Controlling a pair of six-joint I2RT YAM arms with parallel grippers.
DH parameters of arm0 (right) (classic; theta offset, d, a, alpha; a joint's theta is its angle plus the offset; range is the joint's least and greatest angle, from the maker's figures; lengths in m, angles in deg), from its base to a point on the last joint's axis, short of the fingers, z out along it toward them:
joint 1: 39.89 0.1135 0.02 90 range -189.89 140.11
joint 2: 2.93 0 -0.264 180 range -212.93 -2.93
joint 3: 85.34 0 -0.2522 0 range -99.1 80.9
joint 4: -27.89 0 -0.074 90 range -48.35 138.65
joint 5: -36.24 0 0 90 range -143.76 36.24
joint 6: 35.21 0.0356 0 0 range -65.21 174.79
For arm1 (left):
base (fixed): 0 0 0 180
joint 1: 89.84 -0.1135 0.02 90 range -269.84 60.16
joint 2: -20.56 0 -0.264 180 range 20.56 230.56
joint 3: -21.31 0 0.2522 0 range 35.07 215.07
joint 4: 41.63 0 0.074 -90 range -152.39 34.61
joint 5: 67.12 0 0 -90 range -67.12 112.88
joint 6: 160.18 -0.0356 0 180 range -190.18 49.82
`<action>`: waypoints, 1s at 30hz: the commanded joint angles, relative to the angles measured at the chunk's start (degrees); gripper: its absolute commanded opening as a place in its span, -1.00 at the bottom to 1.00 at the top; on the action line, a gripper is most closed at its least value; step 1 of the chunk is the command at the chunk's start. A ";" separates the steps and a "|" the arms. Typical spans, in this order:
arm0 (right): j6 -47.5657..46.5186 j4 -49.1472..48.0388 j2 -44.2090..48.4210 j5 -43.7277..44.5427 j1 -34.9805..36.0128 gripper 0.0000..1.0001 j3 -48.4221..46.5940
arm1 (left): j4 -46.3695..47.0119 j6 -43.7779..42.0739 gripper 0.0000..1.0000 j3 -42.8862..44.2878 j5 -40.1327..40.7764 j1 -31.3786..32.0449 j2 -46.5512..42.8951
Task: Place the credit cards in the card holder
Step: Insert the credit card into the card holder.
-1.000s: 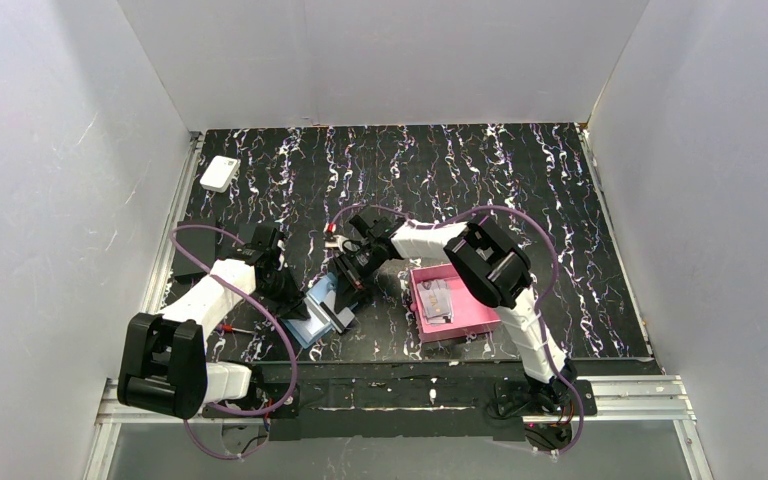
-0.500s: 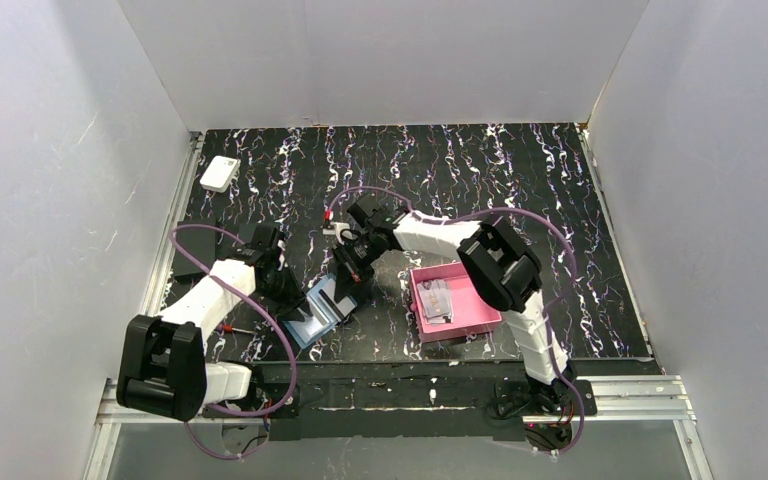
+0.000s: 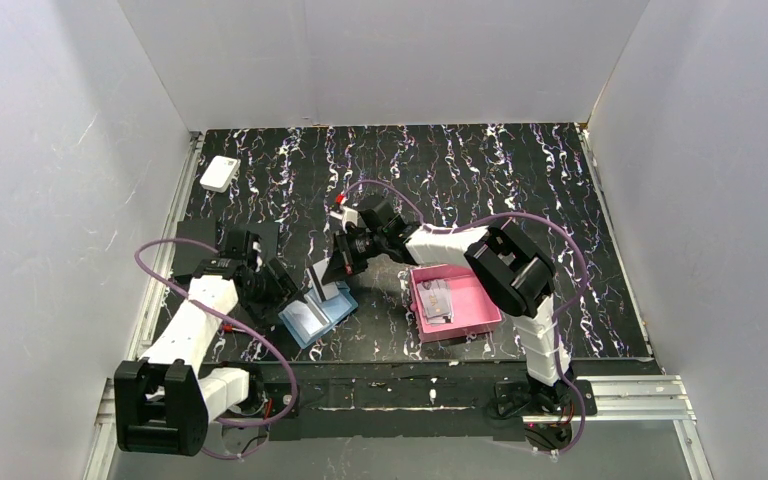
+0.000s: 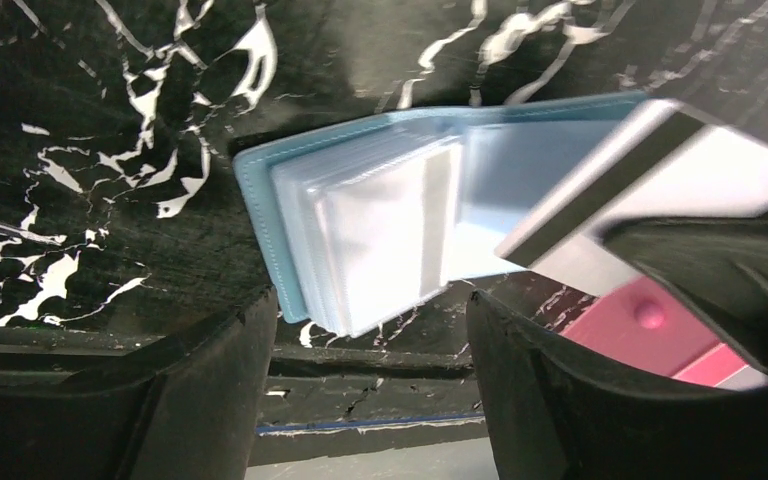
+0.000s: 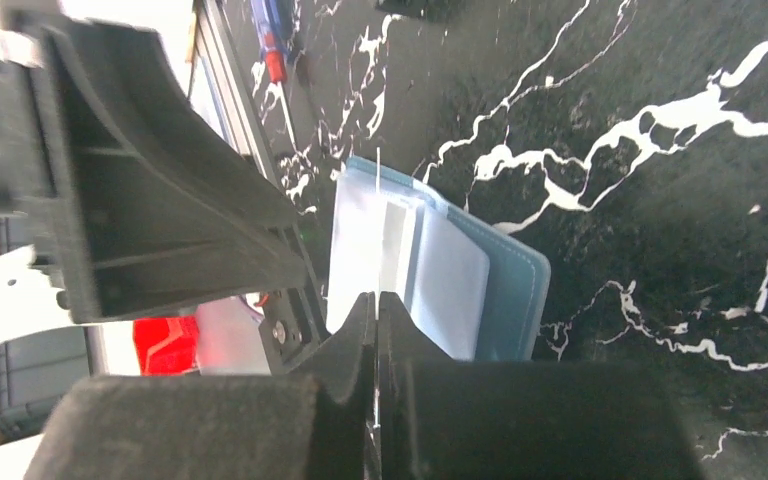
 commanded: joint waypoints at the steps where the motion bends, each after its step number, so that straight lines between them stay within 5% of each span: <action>1: 3.57 -8.01 -1.08 2.36 -0.14 -0.97 0.87 | 3.39 1.56 0.37 -5.61 -4.97 -2.38 -0.65; 7: 4.55 -8.84 -1.84 1.96 -0.14 -0.97 2.28 | 5.43 3.06 0.15 -8.41 -2.97 -2.51 2.88; 20: 3.94 -8.02 -2.73 0.27 -0.14 -0.97 2.36 | 6.92 4.55 -0.69 -10.98 2.38 -2.50 6.97; 30: 8.34 -14.20 -4.09 -1.78 -0.06 -0.97 5.03 | 6.55 4.54 -0.79 -10.85 1.88 -2.46 7.17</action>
